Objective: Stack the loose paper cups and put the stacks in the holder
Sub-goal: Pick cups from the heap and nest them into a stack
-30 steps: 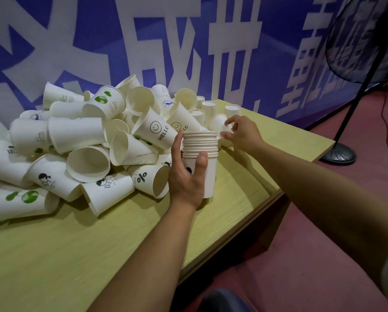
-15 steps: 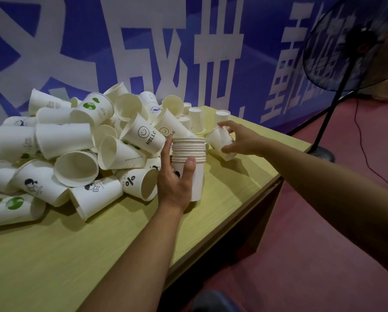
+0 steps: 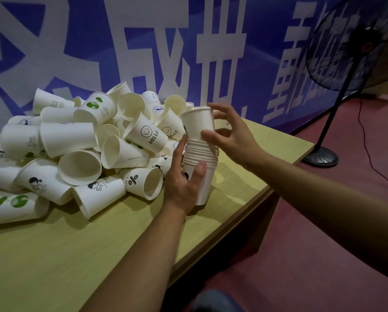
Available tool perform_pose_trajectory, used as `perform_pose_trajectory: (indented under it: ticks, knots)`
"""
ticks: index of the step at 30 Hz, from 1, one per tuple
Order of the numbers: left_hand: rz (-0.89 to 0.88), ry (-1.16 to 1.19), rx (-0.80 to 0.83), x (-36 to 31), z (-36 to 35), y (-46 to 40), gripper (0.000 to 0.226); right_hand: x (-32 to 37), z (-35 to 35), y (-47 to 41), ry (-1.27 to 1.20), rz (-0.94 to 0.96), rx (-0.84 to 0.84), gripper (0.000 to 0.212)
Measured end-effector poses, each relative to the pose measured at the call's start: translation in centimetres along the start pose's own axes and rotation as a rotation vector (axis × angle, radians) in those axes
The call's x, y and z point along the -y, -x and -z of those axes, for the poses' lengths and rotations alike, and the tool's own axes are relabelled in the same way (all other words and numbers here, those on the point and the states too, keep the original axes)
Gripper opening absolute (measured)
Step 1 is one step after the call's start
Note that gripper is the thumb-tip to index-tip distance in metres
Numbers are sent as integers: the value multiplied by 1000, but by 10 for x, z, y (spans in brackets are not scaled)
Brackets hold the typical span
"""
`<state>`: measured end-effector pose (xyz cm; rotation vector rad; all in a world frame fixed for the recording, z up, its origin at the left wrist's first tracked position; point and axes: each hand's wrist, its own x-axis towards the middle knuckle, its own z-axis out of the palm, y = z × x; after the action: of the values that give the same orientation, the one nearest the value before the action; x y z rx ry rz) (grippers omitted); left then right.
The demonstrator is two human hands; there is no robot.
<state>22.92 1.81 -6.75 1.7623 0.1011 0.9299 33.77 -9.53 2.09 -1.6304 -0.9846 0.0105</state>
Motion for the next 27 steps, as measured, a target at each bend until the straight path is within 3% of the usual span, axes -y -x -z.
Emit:
perform_pose_trajectory:
  ticks: [3,9,15,21,27]
  knots:
    - [23,-25,-128,3,2,-3,77,-17,-10,5,12,55,-45,23]
    - [30,-80,-171,5,0,-5,76,-41,-7,-12,114,19,-100,17]
    - [3,-44,-144,8,0,-6,74,-82,12,-61,651,-122,-120,31]
    - [-32,-38,-130,10,0,-9,74,-104,27,-93,874,-284,-109,63]
    - [-59,-10,-45,6,-2,-7,74,-117,43,-103,933,-308,-91,57]
